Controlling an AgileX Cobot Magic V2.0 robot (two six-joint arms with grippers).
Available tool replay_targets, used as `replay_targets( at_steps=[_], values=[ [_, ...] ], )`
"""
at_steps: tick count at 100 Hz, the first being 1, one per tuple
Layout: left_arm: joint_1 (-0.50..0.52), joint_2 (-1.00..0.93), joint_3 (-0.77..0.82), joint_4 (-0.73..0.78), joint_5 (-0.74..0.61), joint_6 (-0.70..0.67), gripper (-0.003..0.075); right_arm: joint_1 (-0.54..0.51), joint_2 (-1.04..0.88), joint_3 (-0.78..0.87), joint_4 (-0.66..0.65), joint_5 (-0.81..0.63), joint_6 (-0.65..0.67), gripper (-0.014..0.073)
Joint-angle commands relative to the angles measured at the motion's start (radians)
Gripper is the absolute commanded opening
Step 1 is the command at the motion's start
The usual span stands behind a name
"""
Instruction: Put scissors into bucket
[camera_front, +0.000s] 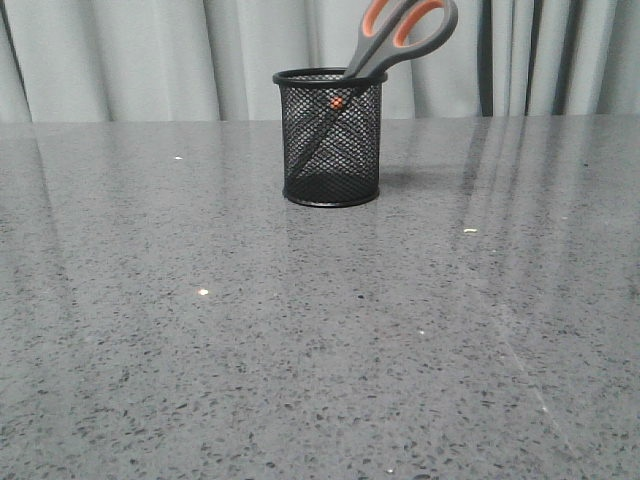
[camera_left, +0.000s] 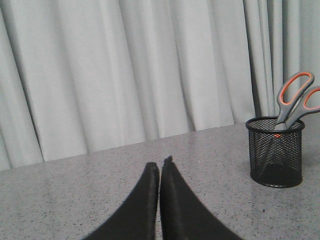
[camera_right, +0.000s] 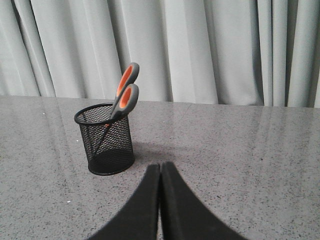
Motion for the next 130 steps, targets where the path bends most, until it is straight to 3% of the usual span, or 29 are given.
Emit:
replay_targets(
  at_steps=[1, 45, 51, 63, 69, 81, 130],
  values=[
    [0.0, 0.011, -0.025, -0.013, -0.074, -0.01, -0.002, -0.007, 0.006, -0.028, 0.0, -0.083, 0.0, -0.0045],
    [0.04, 0.011, 0.022, -0.001, -0.094, -0.027, -0.002, -0.007, 0.006, -0.028, 0.0, -0.083, 0.0, -0.0045],
    [0.1, 0.011, 0.057, 0.052, -0.094, -0.125, -0.002, -0.007, 0.006, -0.028, 0.0, -0.083, 0.0, -0.0045],
    [0.213, -0.002, 0.13, 0.389, -0.094, -0.482, -0.002, -0.007, 0.006, -0.028, 0.0, -0.083, 0.0, -0.0045],
    [0.246, -0.022, 0.161, 0.457, -0.094, -0.585, -0.002, -0.007, 0.006, -0.028, 0.0, -0.083, 0.0, -0.0045],
    [0.28, -0.079, 0.187, 0.462, -0.01, -0.588, -0.002, -0.007, 0.006, -0.028, 0.0, -0.083, 0.0, -0.0045],
    [0.276, -0.077, 0.189, 0.496, 0.021, -0.588, -0.002, -0.007, 0.006, -0.028, 0.0, -0.077, 0.0, -0.0045]
  ],
)
